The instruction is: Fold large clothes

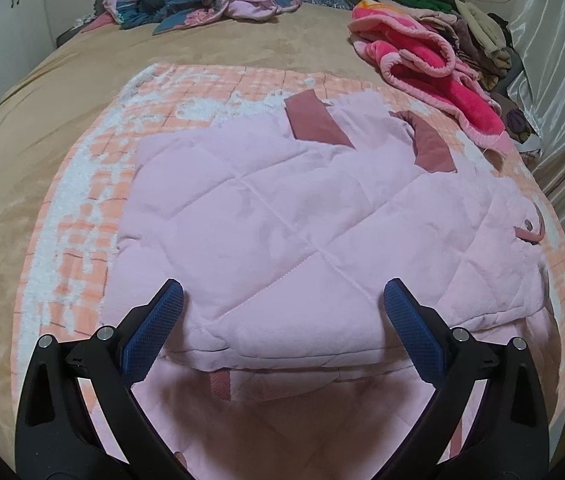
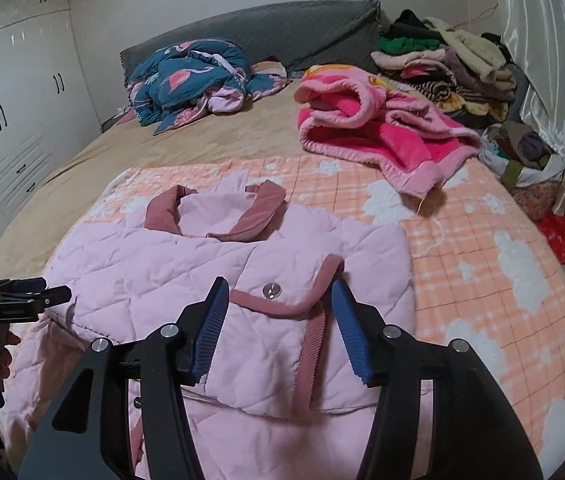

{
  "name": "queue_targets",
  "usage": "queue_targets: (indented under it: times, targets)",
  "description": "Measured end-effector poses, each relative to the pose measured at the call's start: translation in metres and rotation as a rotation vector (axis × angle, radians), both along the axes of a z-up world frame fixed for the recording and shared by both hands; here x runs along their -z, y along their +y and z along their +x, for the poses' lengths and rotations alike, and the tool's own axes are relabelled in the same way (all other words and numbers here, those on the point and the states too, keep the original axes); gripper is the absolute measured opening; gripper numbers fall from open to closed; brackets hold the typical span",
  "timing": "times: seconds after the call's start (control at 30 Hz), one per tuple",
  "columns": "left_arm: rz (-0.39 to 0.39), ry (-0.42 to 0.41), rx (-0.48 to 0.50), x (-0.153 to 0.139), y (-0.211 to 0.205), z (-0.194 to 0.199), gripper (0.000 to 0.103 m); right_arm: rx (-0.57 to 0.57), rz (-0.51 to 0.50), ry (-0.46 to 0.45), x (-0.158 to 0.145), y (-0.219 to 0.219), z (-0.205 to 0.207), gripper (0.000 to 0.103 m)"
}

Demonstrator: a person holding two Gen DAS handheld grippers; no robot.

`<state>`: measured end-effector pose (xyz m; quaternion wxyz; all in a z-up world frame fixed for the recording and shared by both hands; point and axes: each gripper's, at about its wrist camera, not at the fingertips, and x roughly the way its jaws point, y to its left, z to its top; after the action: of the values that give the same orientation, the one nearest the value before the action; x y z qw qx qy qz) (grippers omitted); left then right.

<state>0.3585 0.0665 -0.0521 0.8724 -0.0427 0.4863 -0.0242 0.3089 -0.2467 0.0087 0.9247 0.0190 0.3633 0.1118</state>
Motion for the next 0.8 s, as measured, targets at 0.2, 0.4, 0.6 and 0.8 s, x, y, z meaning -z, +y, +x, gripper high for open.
queue_targets:
  times: [0.2, 0.4, 0.6, 0.8]
  targets:
    - [0.03, 0.061, -0.01, 0.024, 0.004, 0.007, 0.094, -0.032, -0.049, -0.043, -0.009, 0.012, -0.009, 0.063]
    - [-0.004, 0.088, -0.026, 0.037, 0.013, 0.01, 0.095, -0.099, -0.071, -0.044, -0.01, 0.037, -0.005, 0.076]
    - [-0.01, 0.088, -0.027, 0.041, 0.015, 0.011, 0.095, -0.13, -0.086, 0.023, 0.006, 0.062, 0.015, 0.078]
    - [-0.012, 0.077, -0.027, 0.043, 0.015, 0.011, 0.095, -0.152, -0.106, 0.105, 0.033, 0.079, 0.034, 0.078]
